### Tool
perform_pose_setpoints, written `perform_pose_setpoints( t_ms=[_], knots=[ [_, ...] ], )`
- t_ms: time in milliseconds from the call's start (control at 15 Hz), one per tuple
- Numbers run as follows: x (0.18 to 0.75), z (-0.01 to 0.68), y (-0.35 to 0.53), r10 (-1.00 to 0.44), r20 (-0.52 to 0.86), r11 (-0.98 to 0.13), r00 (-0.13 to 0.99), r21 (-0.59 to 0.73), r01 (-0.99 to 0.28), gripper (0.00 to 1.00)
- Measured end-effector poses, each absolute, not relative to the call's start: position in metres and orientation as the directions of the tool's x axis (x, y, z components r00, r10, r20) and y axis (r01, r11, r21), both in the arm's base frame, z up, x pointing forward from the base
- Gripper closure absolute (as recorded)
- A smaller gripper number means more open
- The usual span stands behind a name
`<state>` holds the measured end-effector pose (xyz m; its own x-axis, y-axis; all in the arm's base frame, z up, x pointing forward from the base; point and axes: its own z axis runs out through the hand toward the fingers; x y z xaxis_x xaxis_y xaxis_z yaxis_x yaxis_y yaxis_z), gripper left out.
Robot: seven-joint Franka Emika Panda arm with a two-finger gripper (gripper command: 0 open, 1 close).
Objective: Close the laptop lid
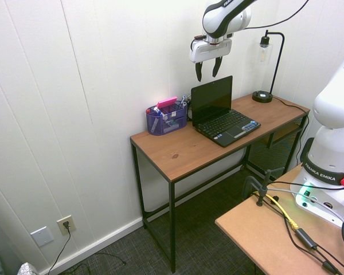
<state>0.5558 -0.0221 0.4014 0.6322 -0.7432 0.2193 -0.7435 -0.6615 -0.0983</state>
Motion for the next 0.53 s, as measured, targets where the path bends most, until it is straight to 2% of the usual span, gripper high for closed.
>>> perform_pose_setpoints(
  t_ms=[333, 400, 533],
  knots=[
    [0.600, 0.374, -0.047, -0.778, 0.254, -0.618, 0.575, -0.143, -0.773, 0.00],
    [0.608, 0.367, -0.053, -0.785, 0.257, -0.608, 0.564, -0.146, -0.780, 1.00],
    [0.618, 0.354, -0.061, -0.794, 0.255, -0.595, 0.551, -0.141, -0.791, 1.00]
  ],
)
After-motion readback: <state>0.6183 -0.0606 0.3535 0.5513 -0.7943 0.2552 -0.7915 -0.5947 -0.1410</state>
